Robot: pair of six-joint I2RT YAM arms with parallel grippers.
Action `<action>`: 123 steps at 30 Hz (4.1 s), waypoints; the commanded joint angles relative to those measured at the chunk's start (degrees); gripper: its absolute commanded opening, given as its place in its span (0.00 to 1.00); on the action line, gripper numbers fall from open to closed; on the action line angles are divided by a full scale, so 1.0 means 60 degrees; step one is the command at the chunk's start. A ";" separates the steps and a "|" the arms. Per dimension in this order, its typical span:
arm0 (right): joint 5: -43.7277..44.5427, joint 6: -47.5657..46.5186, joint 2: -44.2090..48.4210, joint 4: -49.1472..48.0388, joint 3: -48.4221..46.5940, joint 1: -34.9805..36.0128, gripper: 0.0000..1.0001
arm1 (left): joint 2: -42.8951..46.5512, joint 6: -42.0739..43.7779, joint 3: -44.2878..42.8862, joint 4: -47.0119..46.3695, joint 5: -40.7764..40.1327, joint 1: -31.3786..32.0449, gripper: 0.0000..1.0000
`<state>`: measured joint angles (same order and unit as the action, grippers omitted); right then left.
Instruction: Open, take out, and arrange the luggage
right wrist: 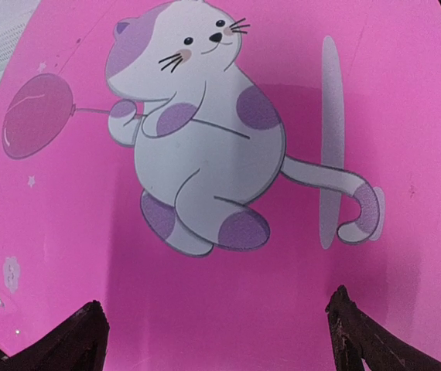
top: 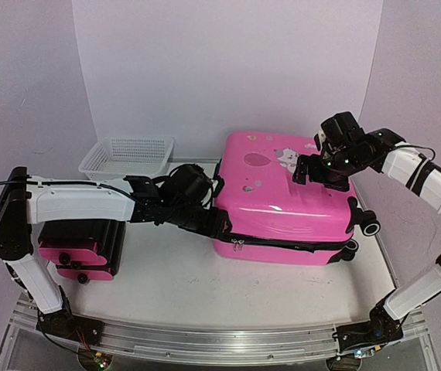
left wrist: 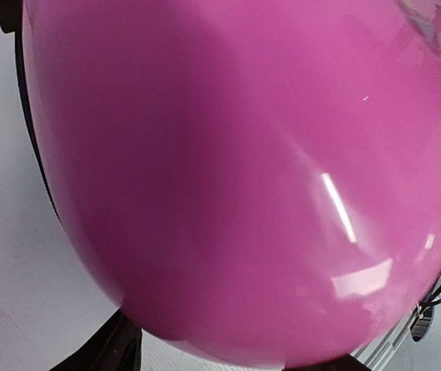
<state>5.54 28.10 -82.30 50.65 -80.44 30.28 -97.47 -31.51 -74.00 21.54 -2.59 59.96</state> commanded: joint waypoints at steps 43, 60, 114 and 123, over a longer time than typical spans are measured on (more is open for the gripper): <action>-0.0310 0.0151 0.0138 -0.0195 0.0766 0.0021 0.98 | -0.1252 0.0798 0.2265 -0.5736 -0.3585 0.0948 0.09; -0.0400 0.0195 0.0225 -0.0267 0.0923 0.0021 0.98 | -0.1711 0.1341 0.1458 -0.5473 -0.4810 0.1109 0.00; 0.3905 0.4332 0.4735 0.0690 0.4519 -0.0985 0.74 | 0.0758 0.0533 0.2416 -0.2205 -0.0689 -0.2257 0.00; 0.3696 0.0189 0.2050 0.0722 0.2458 -0.2824 0.70 | 0.0476 0.1548 0.1638 -0.1932 0.0116 -0.2553 0.00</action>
<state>21.39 42.87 -66.28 56.29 -58.30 13.54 -95.33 -25.30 -59.11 5.21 -1.45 46.74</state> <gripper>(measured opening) 0.704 0.014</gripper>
